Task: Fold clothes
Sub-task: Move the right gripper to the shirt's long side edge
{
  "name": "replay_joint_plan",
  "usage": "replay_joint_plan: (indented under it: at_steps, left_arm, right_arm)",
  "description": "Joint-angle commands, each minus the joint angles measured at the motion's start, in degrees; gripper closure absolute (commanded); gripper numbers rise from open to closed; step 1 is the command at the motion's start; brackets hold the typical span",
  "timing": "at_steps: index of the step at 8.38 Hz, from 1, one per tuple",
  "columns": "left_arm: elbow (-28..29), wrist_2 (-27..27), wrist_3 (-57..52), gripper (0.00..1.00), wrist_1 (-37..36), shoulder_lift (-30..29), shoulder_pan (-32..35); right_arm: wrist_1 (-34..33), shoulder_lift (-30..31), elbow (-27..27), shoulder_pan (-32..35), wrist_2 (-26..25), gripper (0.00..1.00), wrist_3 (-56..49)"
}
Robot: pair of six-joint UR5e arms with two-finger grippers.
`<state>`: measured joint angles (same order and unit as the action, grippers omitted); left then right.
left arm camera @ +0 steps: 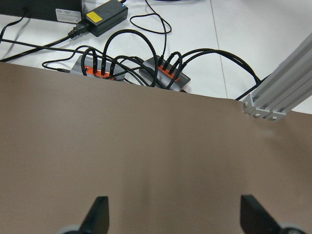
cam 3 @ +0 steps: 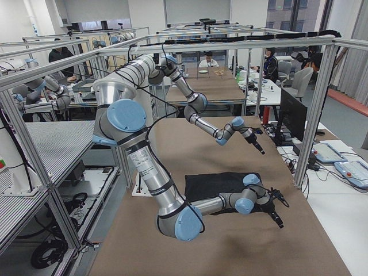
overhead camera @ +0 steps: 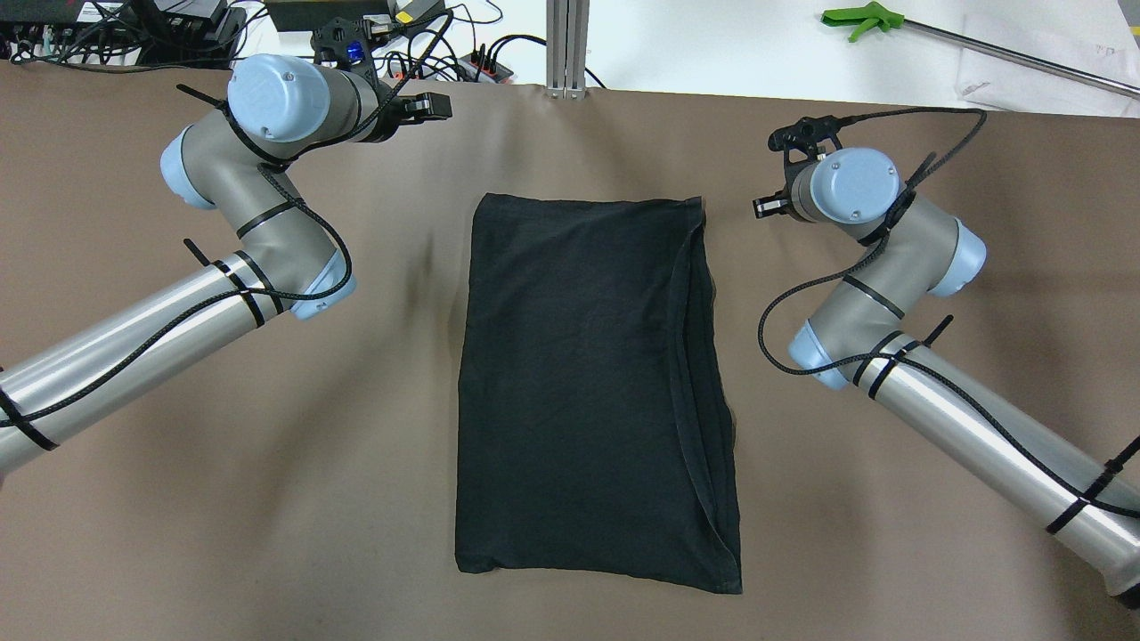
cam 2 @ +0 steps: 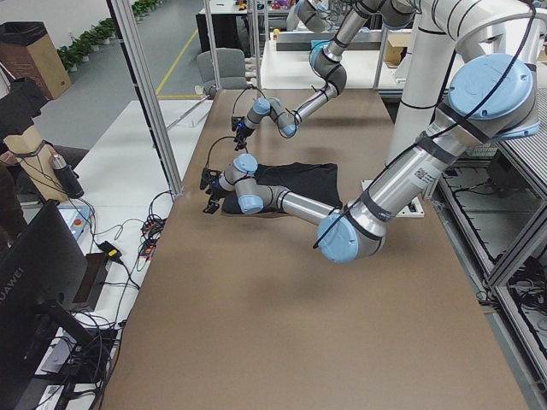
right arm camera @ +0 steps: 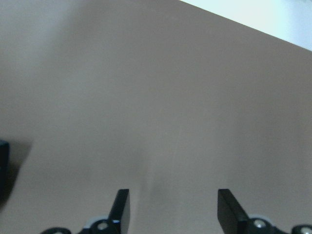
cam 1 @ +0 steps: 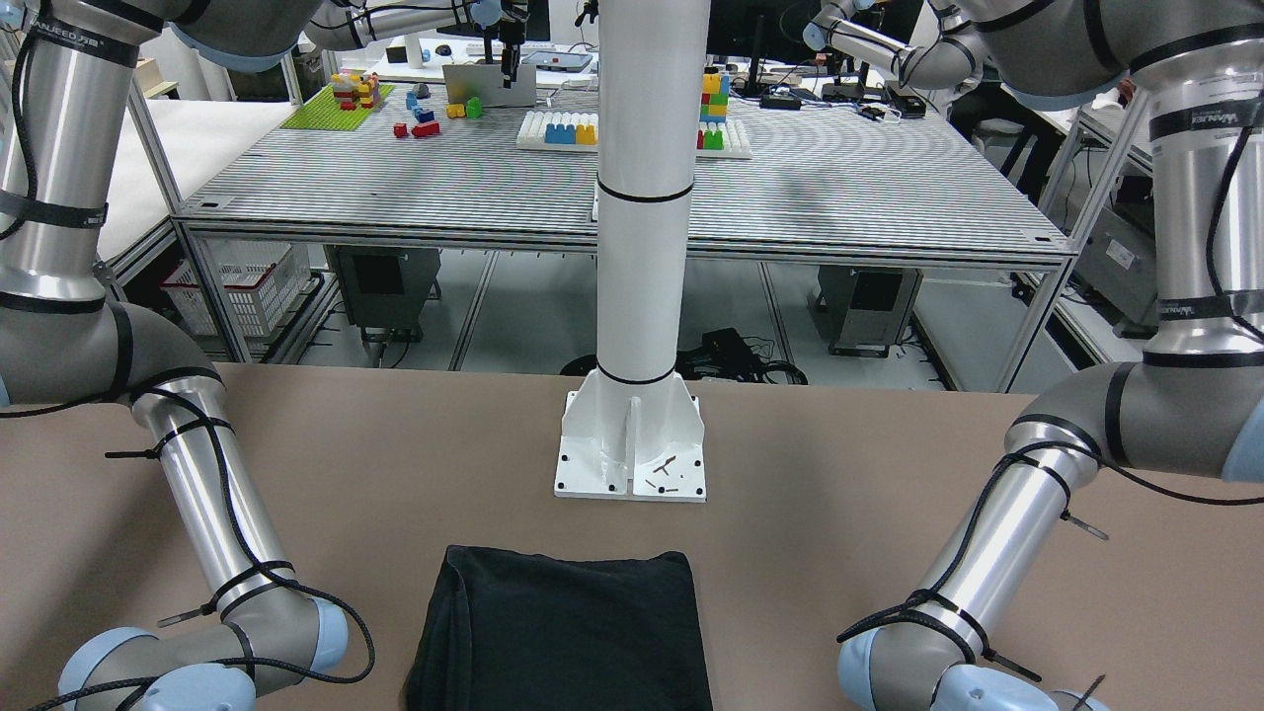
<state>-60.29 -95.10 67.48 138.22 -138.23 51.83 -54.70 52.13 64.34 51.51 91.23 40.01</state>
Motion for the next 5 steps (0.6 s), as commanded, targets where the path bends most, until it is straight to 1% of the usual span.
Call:
replay_joint_plan:
  at_steps: [1,2,3,5]
  left_arm:
    - [-0.01,0.00,0.02,0.05,0.03,-0.11,0.03]
    - [-0.01,-0.09,0.02,0.05,0.03,-0.11,0.03]
    - [0.08,0.00,-0.15,0.05,-0.06,-0.20,0.03]
    - [0.08,-0.09,-0.24,0.05,0.03,-0.20,0.11]
  right_arm:
    - [-9.27,-5.88,3.07,0.35,3.52,0.21,5.73]
    - [-9.46,-6.68,3.07,-2.53,3.34,0.17,10.65]
    - [-9.46,-6.95,3.16,-3.86,3.25,0.09,11.22]
    - [-11.55,-6.77,4.04,-6.41,3.25,0.06,14.20]
